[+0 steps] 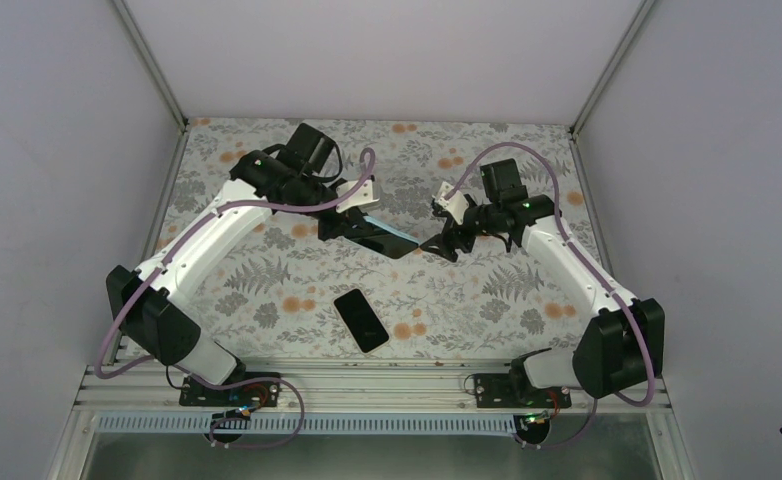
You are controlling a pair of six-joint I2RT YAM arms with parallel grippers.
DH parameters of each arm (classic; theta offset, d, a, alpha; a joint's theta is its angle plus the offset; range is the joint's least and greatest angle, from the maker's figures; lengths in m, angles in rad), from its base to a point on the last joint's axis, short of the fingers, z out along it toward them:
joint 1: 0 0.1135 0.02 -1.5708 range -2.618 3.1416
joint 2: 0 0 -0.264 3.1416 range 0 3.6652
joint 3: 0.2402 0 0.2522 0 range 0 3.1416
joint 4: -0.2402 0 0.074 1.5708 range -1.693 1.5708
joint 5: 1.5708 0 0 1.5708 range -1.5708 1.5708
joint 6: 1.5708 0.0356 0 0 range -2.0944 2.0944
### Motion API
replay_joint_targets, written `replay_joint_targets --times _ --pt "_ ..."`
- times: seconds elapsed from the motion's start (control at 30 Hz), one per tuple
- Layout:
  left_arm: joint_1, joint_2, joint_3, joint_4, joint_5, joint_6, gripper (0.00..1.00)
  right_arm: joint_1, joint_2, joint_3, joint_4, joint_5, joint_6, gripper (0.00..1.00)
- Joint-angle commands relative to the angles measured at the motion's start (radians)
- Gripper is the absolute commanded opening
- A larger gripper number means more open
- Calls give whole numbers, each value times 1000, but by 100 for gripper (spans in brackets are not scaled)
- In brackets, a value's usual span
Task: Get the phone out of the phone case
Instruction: Remove the phone case from the phone.
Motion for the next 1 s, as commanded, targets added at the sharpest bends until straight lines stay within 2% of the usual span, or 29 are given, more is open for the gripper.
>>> replay_joint_targets --times 0.0,0.33,0.53,0.67,0.97 --pt "-7 -9 43 0 134 4 2 9 -2 19 83 10 65 95" --pt "-8 2 82 -71 253 51 2 11 72 104 95 78 108 94" --pt "-8 -20 46 -24 176 26 2 11 28 99 45 104 52 97" --pt "-7 -37 16 29 81 2 2 11 -19 78 -54 111 -31 98" --pt "-7 -25 -1 47 69 -3 2 10 -75 34 -109 90 -65 98"
